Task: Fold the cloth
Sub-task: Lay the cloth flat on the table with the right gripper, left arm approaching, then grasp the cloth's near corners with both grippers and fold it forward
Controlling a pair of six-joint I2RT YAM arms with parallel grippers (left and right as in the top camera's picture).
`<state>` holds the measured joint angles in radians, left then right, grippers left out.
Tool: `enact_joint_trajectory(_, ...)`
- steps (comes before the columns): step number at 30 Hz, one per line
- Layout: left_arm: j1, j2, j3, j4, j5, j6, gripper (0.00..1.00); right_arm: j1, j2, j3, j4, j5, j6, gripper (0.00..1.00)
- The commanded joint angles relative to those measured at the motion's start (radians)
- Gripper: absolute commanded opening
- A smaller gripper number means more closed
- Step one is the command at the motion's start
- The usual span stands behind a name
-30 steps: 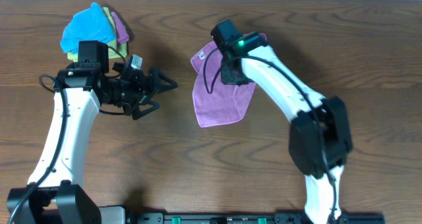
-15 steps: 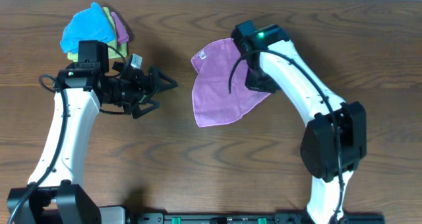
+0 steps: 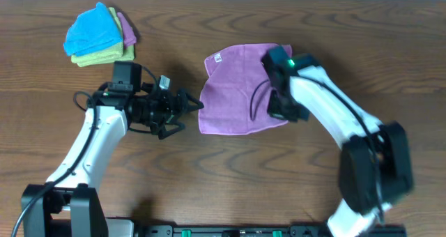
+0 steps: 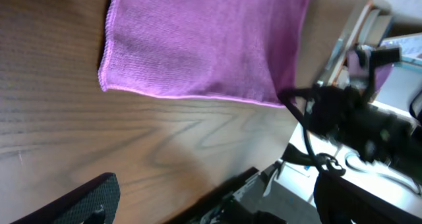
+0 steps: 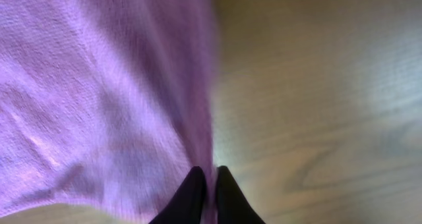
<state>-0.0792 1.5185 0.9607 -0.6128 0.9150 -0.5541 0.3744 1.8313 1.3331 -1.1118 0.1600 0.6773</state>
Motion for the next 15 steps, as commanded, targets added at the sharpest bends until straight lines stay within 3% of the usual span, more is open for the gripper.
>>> enact_joint_trajectory(1, -0.013, -0.002, -0.057, 0.039, -0.024, -0.053, 0.95, -0.025, -0.113, -0.104, 0.056, -0.037, 0.018, 0.13)
enact_joint_trajectory(4, -0.013, -0.002, -0.095, 0.069, -0.025, -0.056, 0.95, -0.031, -0.137, -0.162, 0.084, -0.045, 0.039, 0.02)
enact_joint_trajectory(15, -0.042, -0.002, -0.251, 0.264, -0.029, -0.159, 0.95, -0.021, -0.137, -0.264, 0.178, -0.059, 0.097, 0.02)
